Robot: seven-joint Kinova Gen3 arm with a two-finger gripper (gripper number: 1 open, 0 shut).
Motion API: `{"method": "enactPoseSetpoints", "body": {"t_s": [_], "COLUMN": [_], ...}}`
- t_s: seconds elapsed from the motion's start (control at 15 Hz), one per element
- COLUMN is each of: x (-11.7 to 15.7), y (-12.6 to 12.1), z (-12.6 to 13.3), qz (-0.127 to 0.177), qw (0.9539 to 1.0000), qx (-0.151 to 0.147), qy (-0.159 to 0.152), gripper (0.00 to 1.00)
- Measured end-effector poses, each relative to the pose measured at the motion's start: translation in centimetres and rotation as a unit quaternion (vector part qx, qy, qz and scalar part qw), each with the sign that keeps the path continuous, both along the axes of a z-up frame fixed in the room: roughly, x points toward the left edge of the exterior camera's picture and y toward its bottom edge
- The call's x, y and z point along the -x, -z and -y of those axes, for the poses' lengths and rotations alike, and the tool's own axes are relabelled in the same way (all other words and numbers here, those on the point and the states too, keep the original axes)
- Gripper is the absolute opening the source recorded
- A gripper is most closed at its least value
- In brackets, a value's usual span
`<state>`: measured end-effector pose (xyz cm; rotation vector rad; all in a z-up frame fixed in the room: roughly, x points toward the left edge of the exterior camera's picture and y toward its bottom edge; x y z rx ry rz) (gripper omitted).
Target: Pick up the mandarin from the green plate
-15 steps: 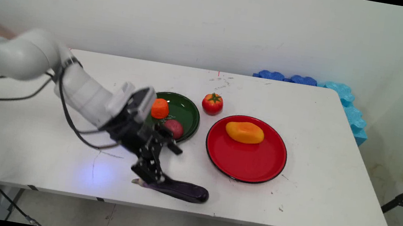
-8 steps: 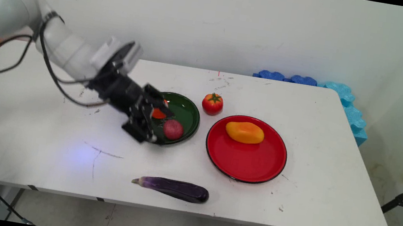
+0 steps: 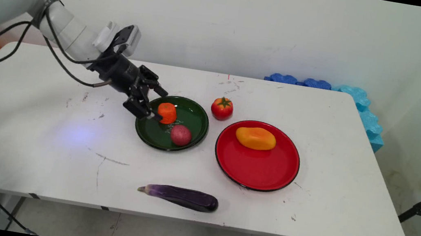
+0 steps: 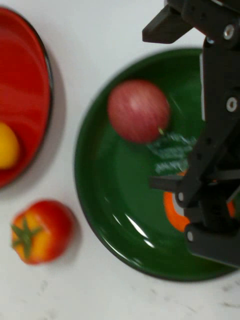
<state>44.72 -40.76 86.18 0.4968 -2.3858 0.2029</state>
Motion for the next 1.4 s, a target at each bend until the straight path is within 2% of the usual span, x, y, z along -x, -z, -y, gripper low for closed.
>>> {"method": "enactPoseSetpoints", "body": {"t_s": [0.53, 0.93, 1.2, 1.27, 1.4], "x": [-2.3, -2.3, -2.1, -2.1, -2.0], "y": [4.6, 7.5, 8.5, 8.7, 9.1], "z": [4.1, 5.3, 5.5, 5.6, 5.6], "qz": [0.012, 0.011, 0.011, 0.012, 0.012], "qw": [0.9993, 0.9996, 0.9998, 0.9998, 0.9999], "qx": [0.004, 0.002, 0.004, 0.004, 0.006], "qy": [-0.035, -0.025, -0.017, -0.015, -0.009], "gripper": [1.0, 1.0, 1.0, 0.0, 0.0]}}
